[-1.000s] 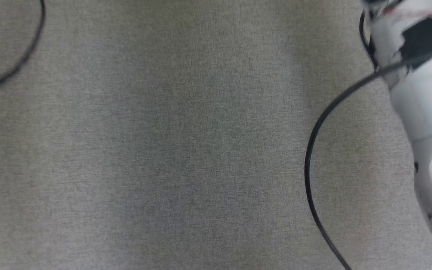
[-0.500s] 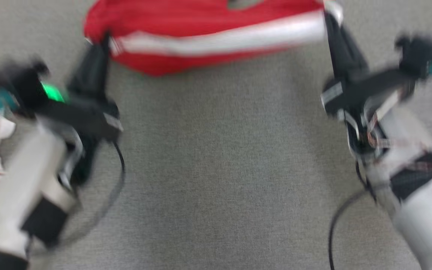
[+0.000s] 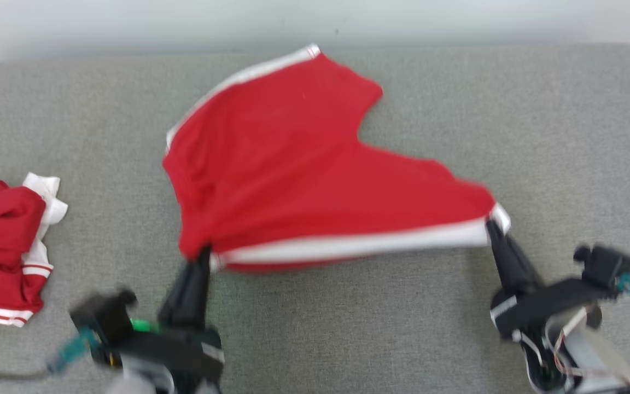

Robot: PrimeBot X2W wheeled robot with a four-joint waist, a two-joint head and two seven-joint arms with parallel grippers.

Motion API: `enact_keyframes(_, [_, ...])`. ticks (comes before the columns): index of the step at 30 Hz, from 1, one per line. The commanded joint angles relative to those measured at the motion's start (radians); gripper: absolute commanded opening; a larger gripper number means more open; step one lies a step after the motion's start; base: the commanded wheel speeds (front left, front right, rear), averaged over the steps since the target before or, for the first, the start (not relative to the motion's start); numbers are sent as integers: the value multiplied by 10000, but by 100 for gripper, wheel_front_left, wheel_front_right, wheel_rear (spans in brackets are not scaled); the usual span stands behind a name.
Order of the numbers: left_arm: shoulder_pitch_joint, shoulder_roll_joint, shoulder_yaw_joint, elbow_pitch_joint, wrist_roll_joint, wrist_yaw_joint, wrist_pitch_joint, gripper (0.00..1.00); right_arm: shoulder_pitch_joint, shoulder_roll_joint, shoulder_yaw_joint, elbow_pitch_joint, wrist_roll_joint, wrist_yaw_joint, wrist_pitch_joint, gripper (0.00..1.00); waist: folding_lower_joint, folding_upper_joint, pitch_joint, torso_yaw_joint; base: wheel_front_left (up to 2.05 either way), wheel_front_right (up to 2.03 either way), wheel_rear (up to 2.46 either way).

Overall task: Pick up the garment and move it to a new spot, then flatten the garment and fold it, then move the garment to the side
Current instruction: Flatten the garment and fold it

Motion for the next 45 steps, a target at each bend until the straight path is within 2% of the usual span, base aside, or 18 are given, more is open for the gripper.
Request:
enact_keyframes(1, [521,22,18,108,377,0,-49,0,504,-135,-188,-176,-90,1,160,0,4,1,-312,-22,0,0,0])
enact_keyframes(5, [1302,-186,185,148,755,15,-50,0,1244,-142,-349,-589,-146,1,581,0,4,1,-501,-94,0,0,0])
enact_keyframes(11, [2649,-342,580,-31,1997,-133,-52,0,2606,-143,-990,-1258,-624,-5,1448,0,4,1,-954,-154,0,0,0])
enact_keyframes(20, [4058,-750,989,-222,3024,-378,-52,0,5052,426,-2385,-2382,-1083,-5,2803,0,4,1,-1417,126,0,0,0])
enact_keyframes(25, [4465,-1076,1176,-121,3308,-495,-52,0,5800,930,-3158,-3077,-1641,-5,3458,0,4,1,-1538,90,0,0,0])
enact_keyframes(30, [4289,-1310,1366,-70,3686,-767,-52,0,5427,1487,-3799,-3807,-2533,-5,3613,0,4,1,-1565,126,0,0,0])
enact_keyframes(35, [3914,-1501,1818,-434,3965,-989,-52,0,4444,1712,-3664,-4050,-3151,-5,3370,0,4,1,-1477,310,0,0,0])
enact_keyframes(39, [3394,-1549,2150,-523,4031,-1225,-52,0,3276,1633,-3361,-3728,-3528,-5,3317,0,4,1,-1380,540,0,0,0])
enact_keyframes(45, [1961,-1504,2110,132,3971,-1550,5,0,1191,1516,-2977,-2395,-3889,-3,3216,0,4,1,-993,994,0,0,0])
